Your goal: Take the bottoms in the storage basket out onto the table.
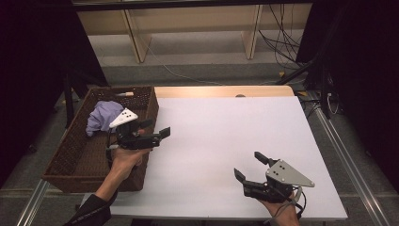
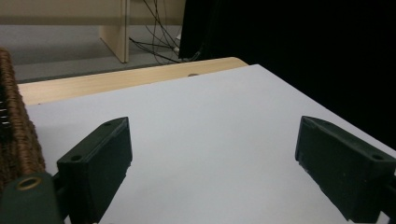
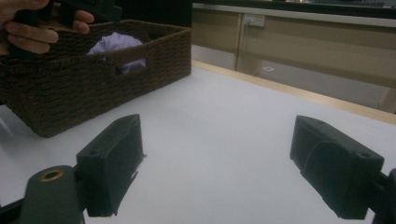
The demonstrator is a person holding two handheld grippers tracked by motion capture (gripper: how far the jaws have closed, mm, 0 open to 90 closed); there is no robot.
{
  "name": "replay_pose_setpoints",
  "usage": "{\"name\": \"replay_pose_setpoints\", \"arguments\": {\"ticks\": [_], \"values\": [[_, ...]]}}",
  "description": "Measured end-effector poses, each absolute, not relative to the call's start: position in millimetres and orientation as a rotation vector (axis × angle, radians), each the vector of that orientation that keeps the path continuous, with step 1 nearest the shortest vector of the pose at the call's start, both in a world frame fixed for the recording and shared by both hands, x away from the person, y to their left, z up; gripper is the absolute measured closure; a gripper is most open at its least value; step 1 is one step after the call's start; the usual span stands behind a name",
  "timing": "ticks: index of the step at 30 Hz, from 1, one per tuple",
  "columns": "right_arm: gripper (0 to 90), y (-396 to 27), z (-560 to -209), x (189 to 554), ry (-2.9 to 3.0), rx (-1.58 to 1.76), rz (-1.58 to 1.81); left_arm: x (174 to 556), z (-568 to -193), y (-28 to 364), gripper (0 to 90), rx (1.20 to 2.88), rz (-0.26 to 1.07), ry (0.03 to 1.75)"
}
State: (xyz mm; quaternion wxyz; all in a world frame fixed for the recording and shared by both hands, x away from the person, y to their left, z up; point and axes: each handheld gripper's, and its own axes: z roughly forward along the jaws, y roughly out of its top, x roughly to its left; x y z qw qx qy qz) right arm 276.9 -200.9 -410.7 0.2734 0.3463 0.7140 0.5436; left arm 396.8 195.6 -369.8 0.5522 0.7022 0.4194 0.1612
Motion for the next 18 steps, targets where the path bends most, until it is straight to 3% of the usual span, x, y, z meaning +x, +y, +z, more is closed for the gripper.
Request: {"name": "replay_pose_setpoints", "arguments": {"ticks": [18], "values": [[18.0,-200.9,-411.7,277.8,1.93,0.934,1.456,425.8,-359.9,219.8,11.2,1.736,0.386,1.051]]}}
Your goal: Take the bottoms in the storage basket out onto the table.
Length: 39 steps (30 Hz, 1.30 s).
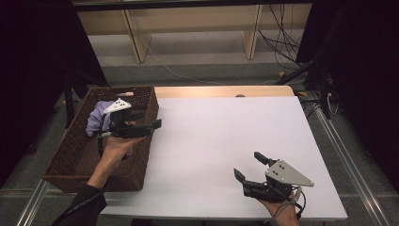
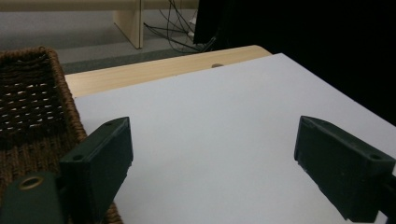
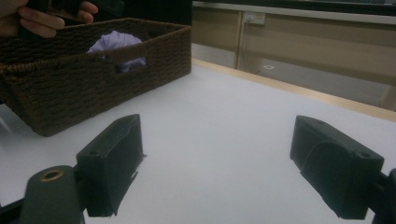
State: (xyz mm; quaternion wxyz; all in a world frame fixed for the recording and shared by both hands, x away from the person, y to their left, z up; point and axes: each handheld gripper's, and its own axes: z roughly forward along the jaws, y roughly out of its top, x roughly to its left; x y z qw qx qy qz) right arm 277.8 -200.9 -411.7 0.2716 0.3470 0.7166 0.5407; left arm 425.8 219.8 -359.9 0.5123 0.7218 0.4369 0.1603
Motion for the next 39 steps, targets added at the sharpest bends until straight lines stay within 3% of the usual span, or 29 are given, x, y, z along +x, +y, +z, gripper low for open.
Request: {"name": "replay_pose_setpoints", "arguments": {"ticks": [39], "values": [[18.1,-200.8,-411.4,276.6,1.928,0.93,1.453,456.4,-357.2,265.6,11.6,1.695,0.456,1.188]]}}
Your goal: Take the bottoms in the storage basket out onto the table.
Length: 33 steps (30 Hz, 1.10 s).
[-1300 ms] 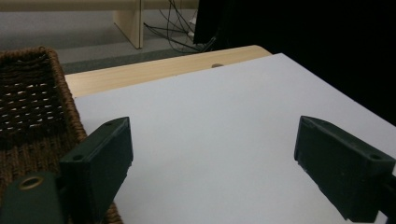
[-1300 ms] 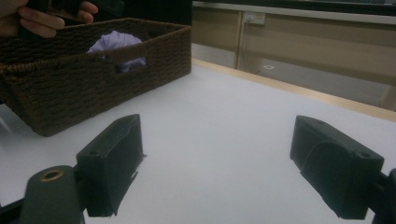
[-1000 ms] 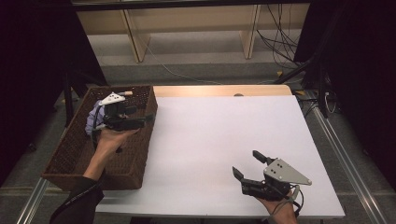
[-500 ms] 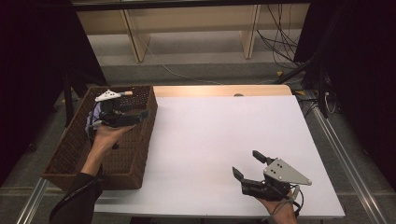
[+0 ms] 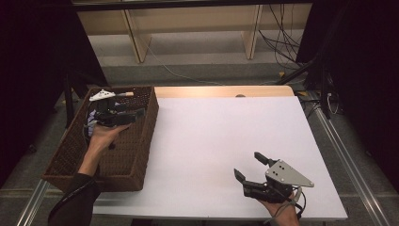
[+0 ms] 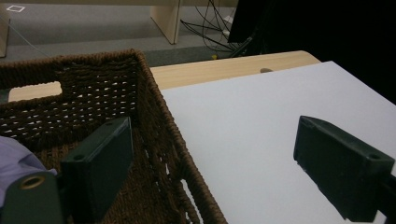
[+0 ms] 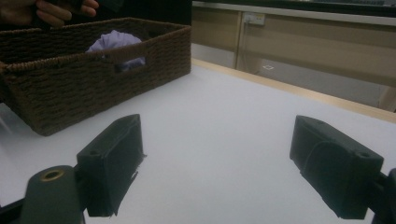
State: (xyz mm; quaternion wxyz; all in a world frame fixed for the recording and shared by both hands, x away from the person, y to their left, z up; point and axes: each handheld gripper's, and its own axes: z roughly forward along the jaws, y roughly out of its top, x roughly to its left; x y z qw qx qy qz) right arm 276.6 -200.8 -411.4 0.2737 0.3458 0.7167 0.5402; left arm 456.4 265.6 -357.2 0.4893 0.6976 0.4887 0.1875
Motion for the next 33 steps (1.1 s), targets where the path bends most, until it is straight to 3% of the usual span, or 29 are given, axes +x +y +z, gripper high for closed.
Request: {"name": "replay_pose_setpoints", "arguments": {"ticks": [33], "values": [[18.2,-200.8,-411.8,275.4,1.929,0.932,1.45,464.3,-374.6,307.9,11.6,1.699,0.523,1.348]]}}
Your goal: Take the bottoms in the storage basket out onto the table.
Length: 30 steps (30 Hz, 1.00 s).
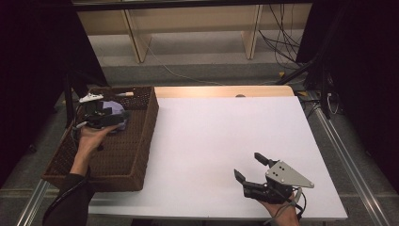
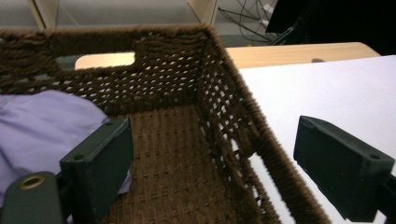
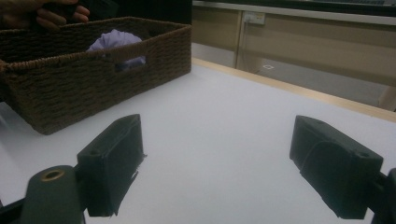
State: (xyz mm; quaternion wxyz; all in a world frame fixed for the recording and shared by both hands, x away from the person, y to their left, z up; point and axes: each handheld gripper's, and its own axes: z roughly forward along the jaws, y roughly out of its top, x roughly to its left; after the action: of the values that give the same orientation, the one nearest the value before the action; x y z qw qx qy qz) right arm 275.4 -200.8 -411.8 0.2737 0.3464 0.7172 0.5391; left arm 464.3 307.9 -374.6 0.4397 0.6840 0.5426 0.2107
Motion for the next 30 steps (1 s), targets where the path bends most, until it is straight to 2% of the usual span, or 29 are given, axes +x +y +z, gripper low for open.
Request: {"name": "replay_pose_setpoints", "arguments": {"ticks": [30], "values": [[18.3,-196.6,-414.5,276.5,1.953,0.924,1.434,487.7,-388.4,336.7,12.2,1.747,0.546,1.558]]}}
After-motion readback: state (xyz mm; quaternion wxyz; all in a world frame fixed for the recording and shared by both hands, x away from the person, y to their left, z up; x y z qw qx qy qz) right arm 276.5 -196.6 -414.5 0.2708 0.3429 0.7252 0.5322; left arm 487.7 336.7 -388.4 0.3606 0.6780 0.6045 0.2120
